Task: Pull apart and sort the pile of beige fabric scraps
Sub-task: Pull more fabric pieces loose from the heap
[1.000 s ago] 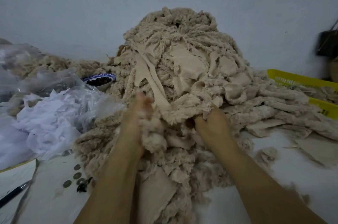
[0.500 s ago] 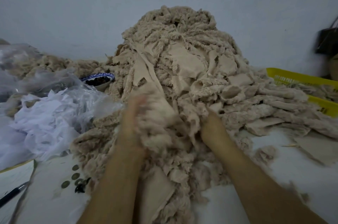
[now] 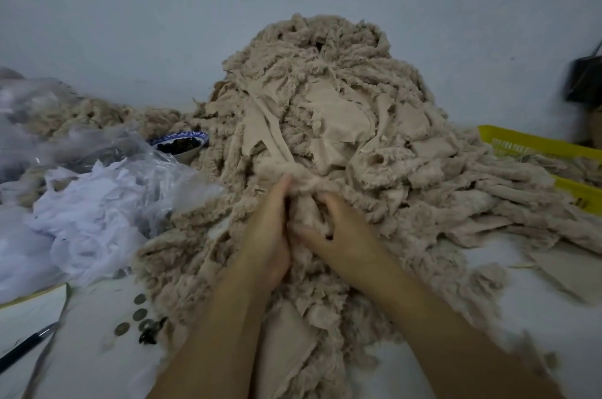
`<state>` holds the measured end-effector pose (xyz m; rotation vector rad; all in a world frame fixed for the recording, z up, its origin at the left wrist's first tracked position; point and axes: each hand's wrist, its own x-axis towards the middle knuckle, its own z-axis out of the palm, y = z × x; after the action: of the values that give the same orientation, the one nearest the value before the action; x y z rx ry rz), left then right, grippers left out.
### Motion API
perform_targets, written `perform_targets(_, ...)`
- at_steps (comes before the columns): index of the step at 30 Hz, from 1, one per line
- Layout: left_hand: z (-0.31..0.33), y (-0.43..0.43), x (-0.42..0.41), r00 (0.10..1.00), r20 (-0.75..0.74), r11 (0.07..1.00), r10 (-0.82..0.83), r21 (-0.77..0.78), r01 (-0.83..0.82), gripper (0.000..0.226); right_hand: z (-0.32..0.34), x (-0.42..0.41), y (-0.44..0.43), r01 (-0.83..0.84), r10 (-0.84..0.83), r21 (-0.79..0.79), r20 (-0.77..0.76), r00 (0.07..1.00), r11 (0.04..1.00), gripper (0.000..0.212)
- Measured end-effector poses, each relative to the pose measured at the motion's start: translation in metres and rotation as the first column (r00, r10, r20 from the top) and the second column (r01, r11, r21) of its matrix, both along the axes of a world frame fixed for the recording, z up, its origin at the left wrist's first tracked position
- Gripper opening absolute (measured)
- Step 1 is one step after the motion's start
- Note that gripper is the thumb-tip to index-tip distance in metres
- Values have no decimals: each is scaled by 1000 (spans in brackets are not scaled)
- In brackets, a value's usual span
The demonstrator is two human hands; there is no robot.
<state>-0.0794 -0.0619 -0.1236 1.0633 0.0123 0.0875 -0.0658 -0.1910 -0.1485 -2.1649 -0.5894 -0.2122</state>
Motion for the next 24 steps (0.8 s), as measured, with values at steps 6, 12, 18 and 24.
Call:
perform_targets(6, -7, -5, 2, 998, 24, 979, -50, 197, 44, 52, -8, 16, -18, 42, -5, 186, -199, 980, 982, 10)
perform_targets(12, -11, 1, 7, 997, 65, 974, 47, 217, -60, 56, 26, 37, -64, 155, 313, 988, -143, 939, -11, 26)
perform_targets(18, -13, -14, 12, 996, 27, 813, 85, 575, -85, 25, -3, 43, -51, 425, -146, 737, -414, 899, 526, 19)
perform_targets(24, 5, -52, 43, 993, 108, 401, -39, 912, -84, 34, -15, 34, -40, 437, -323, 342, -341, 883, 832, 22)
